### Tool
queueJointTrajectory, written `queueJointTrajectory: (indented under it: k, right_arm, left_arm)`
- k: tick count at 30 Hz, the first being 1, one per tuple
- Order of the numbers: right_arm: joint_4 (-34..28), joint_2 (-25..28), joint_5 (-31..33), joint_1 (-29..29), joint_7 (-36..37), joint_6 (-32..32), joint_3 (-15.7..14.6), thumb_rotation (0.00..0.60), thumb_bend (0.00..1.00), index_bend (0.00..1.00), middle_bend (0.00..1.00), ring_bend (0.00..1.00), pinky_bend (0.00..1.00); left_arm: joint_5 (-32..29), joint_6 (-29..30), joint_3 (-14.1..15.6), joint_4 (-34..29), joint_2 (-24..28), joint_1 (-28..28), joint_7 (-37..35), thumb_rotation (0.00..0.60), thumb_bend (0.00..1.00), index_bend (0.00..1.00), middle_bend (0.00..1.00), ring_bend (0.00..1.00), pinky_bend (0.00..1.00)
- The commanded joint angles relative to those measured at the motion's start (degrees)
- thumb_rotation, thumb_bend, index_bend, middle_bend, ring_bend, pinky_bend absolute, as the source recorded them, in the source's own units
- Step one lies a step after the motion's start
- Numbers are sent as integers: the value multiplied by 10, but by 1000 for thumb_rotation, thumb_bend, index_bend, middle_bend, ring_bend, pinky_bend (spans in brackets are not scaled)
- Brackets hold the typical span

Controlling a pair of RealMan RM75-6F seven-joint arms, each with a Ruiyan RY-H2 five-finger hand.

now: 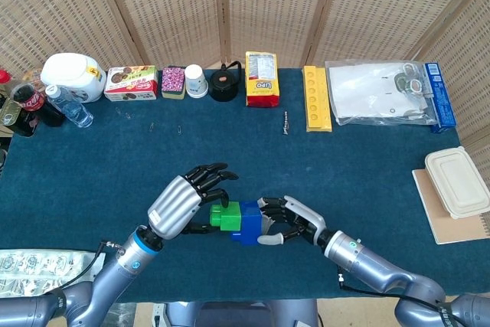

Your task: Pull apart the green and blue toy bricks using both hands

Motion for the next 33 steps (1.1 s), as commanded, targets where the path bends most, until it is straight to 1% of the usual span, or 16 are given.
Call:
queueJointTrajectory:
  k: [1,8,13,17,21,23,26,30,32,33]
  right_arm:
    - [6,5,-6,6,24,11,-6,522,189,567,525,532,452]
    - [17,21,-24,19,78,28,-19,520,188,567,525,531,451]
    - [21,28,-35,31,108,35,-31,520,187,567,525,531,451]
    - [27,31,-40,38,117,39,-39,520,188,567,525,532,450]
    - [36,39,-28,41,114,41,-42,519,187,567,525,532,450]
    - [44,43,-14,42,93,36,-42,522,187,567,525,531,450]
    - [60,47,25,44,13,23,-41,519,187,567,525,531,449]
    - [71,38,90,42,-126,18,-40,519,187,567,525,521,443]
    - [74,28,123,41,-197,22,-42,519,187,567,525,510,433]
    - [78,21,139,42,-248,27,-45,519,187,567,525,504,427]
  left_arm:
    - [5,7,5,-2,8,3,-8,600,322,694,297,189,290]
    - [43,43,26,2,45,20,-29,600,322,694,296,188,290]
    - [55,55,29,1,65,23,-42,600,322,695,297,189,290]
    - [62,62,32,0,74,26,-47,600,322,694,297,189,290]
    - [74,74,40,2,92,34,-47,600,321,694,297,188,290]
    - [78,78,46,4,104,40,-48,600,322,694,297,189,290]
    - [80,84,57,11,133,52,-42,600,322,694,296,188,290]
    - [70,70,72,14,179,63,-26,600,322,694,296,188,291]
    - [59,52,80,14,203,64,-15,600,322,695,296,188,290]
    - [53,40,84,14,214,63,-10,600,322,695,296,188,290]
